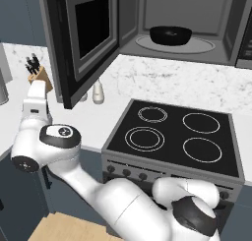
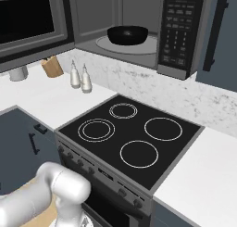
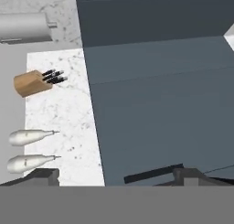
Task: Pick the garlic from the sink and place it in the bowl. Then pick the bowl and place it in the microwave. Then close the microwave door and press the start button.
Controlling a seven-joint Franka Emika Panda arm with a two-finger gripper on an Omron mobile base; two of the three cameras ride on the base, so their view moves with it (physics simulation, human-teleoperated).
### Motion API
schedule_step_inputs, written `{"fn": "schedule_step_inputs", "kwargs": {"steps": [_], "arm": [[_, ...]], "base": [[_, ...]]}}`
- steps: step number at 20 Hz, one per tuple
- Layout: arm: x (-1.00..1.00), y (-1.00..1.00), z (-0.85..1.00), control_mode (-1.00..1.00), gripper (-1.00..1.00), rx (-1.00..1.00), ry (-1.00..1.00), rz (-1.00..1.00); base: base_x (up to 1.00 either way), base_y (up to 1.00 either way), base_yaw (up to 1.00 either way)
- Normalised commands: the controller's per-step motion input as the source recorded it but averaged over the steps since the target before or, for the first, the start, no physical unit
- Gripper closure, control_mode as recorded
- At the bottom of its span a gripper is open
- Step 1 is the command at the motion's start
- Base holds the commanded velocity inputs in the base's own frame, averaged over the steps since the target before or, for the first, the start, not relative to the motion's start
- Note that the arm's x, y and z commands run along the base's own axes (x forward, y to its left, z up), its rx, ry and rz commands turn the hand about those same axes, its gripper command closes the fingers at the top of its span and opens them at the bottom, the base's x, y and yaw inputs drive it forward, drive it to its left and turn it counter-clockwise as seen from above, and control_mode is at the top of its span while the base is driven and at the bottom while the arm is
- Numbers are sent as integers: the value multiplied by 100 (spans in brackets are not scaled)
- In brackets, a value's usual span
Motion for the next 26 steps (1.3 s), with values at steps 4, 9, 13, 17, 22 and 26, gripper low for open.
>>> {"fn": "schedule_step_inputs", "kwargs": {"steps": [4,9,13,17,22,26], "arm": [[47,23,0,-100,-100,0,-7,-8],[29,4,0,-100,-100,0,-7,-9],[38,-21,0,-100,-100,0,-7,-6],[50,-15,1,-100,-100,0,-7,-5],[26,-33,16,-100,-100,5,-13,-2],[1,-48,29,-100,-100,10,-20,0]], "base": [[0,0,0],[0,0,0],[0,0,0],[0,0,0],[0,0,0],[0,0,0]]}}
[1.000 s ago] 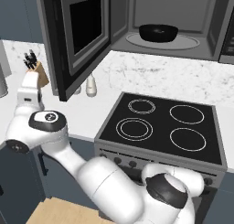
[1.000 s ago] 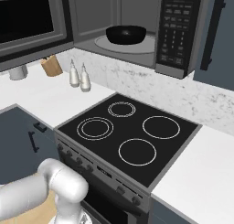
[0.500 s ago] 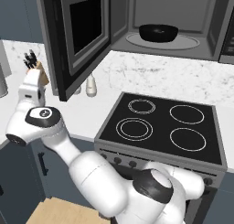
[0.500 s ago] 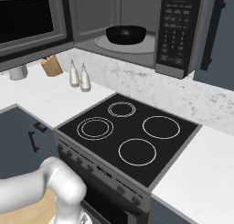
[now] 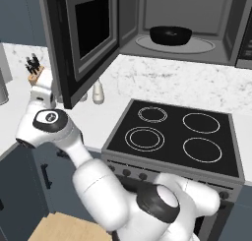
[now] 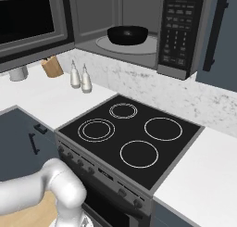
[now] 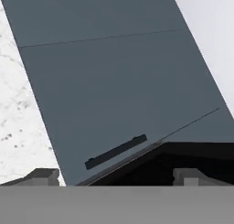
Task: Pick the garlic from the sink and place it in the bowl. Then pick the bowl and place it in the microwave. Then close the microwave door and press the start button.
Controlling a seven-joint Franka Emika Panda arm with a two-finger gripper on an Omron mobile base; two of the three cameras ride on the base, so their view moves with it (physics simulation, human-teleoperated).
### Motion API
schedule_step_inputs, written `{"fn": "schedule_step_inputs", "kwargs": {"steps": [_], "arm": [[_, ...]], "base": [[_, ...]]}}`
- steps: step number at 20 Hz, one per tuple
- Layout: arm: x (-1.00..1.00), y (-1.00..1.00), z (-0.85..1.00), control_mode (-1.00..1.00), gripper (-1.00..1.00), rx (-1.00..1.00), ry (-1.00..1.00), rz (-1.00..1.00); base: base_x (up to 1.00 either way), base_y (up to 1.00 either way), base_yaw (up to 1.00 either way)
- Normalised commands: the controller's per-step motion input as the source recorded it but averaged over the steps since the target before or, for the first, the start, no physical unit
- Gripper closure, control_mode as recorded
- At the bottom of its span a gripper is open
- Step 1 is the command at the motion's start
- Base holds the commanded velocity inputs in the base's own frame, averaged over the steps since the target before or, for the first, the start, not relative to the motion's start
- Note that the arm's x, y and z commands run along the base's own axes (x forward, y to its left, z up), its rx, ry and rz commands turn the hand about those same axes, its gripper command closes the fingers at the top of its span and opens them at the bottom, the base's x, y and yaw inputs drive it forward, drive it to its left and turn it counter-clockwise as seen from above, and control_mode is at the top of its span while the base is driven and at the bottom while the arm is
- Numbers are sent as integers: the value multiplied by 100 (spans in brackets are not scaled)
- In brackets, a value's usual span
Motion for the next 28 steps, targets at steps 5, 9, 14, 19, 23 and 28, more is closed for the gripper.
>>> {"fn": "schedule_step_inputs", "kwargs": {"steps": [5,9,14,19,23,28], "arm": [[0,-65,35,-100,-100,15,-18,0],[-17,-63,36,-100,-100,19,-14,0],[-40,-67,41,-100,-100,30,-8,-1],[-51,-76,45,-100,-100,36,-4,-1],[-49,-96,36,-100,-100,42,0,0],[-21,-100,31,-100,-100,39,0,0]], "base": [[0,0,0],[0,0,0],[0,0,0],[0,0,0],[0,0,0],[0,0,0]]}}
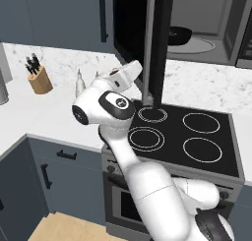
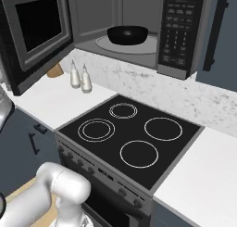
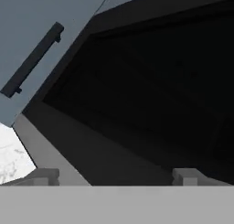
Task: Pick the garlic from the sink and place it in the bowl. Then pick the bowl and place it in the microwave. Then close the microwave door and press the start button.
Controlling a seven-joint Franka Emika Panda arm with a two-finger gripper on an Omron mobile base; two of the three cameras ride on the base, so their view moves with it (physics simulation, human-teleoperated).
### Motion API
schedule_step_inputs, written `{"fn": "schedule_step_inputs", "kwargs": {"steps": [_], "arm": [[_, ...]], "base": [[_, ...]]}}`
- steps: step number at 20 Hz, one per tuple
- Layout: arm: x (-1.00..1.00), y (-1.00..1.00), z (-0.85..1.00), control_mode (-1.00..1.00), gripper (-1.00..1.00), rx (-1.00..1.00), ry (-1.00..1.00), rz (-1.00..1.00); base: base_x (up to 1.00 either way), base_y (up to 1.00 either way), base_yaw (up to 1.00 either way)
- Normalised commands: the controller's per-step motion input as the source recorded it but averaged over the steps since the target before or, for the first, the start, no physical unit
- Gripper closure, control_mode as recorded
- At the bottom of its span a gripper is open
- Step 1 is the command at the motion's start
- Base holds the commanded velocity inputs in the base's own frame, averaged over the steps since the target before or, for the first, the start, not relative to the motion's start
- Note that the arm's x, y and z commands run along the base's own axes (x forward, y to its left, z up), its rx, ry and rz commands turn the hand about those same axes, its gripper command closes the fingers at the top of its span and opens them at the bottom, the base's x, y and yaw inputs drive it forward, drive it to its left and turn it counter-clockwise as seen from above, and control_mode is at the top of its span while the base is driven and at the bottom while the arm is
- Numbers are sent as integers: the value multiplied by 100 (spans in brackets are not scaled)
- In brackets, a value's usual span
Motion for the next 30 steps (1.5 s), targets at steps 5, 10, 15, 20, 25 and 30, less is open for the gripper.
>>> {"fn": "schedule_step_inputs", "kwargs": {"steps": [5,10,15,20,25,30], "arm": [[-1,-100,39,-100,-100,32,0,0],[7,-86,15,-100,-100,26,0,0],[43,-51,0,-100,-100,11,-1,0],[49,-67,0,-100,-100,11,-8,0],[53,-65,9,-100,-100,16,0,0],[48,-54,5,-100,-100,14,0,0]], "base": [[0,0,0],[0,0,0],[0,0,0],[0,0,0],[0,0,0],[0,0,0]]}}
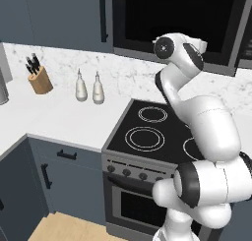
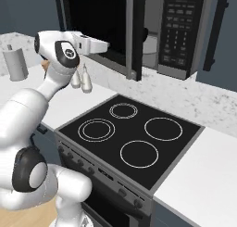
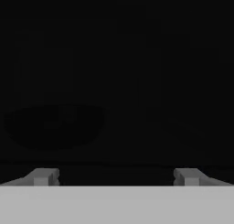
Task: Pick the garlic from the sink and place it in the bowl. Then pick the bowl and place it in the microwave. Then close the microwave door and press the start button.
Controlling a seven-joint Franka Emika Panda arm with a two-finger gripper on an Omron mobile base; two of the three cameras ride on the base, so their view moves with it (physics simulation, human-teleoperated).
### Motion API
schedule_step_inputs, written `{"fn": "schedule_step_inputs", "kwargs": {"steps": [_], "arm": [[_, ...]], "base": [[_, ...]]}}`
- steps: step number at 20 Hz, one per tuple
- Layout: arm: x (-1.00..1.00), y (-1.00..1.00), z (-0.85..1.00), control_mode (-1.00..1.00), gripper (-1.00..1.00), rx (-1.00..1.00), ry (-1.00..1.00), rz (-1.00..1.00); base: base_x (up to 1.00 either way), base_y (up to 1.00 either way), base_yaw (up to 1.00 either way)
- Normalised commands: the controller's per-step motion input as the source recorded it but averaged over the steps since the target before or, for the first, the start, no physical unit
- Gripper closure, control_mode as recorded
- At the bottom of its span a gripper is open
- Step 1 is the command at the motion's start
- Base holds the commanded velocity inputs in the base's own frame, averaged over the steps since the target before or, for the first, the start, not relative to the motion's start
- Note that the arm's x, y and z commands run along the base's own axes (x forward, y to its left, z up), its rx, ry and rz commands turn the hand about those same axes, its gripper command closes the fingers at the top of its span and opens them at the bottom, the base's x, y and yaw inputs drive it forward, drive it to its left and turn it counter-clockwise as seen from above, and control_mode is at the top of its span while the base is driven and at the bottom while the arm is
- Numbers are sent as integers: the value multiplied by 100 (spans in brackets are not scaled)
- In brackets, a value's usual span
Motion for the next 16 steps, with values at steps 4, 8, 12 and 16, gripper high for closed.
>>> {"fn": "schedule_step_inputs", "kwargs": {"steps": [4,8,12,16], "arm": [[34,-52,4,-100,-100,13,0,0],[47,-51,0,-100,-100,9,-2,0],[66,-48,-1,-100,-100,7,0,0],[89,-31,-11,-100,-100,3,0,0]], "base": [[0,0,0],[0,0,0],[0,0,0],[0,0,0]]}}
